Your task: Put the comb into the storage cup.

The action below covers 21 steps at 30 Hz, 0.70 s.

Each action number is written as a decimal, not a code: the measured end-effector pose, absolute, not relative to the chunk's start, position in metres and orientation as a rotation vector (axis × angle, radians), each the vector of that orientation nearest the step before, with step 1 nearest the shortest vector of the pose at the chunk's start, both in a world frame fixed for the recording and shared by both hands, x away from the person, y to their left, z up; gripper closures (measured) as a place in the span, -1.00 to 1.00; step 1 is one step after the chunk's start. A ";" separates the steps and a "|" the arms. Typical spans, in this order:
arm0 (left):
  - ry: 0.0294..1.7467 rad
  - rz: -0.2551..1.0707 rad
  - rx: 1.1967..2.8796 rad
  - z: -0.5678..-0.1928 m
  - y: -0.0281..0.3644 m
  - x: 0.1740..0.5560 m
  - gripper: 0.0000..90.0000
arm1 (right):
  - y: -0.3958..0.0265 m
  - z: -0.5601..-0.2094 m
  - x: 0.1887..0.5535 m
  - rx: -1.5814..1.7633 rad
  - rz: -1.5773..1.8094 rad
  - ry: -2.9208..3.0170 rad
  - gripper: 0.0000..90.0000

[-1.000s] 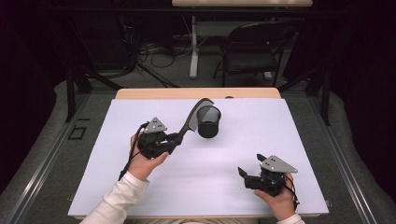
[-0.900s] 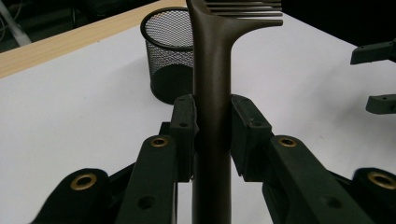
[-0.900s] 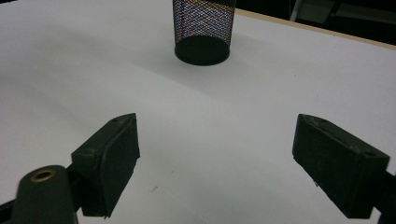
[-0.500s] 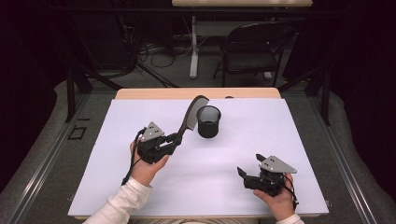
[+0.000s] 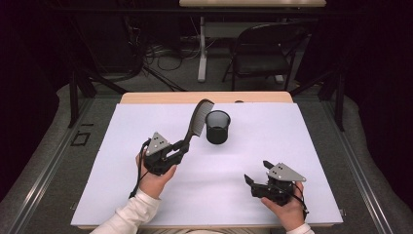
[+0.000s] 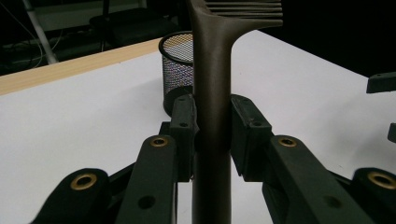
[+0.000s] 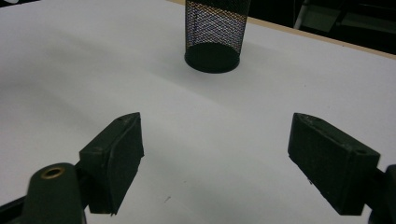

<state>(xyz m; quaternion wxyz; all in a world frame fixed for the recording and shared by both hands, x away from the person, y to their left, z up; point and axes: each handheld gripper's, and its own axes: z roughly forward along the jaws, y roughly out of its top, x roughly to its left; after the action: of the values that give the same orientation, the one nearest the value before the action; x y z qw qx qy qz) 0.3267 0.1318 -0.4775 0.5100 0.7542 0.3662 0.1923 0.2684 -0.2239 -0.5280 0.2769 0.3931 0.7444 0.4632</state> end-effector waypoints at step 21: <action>0.865 0.498 1.781 -0.476 0.130 0.317 0.61 | -0.213 -0.506 0.288 1.212 1.352 2.085 -0.43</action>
<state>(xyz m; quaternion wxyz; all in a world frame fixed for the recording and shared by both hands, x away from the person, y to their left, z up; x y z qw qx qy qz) 0.3167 0.1303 -0.4765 0.5224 0.7438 0.3612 0.2081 0.2883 -0.2130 -0.5057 0.1873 0.4305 0.7408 0.4804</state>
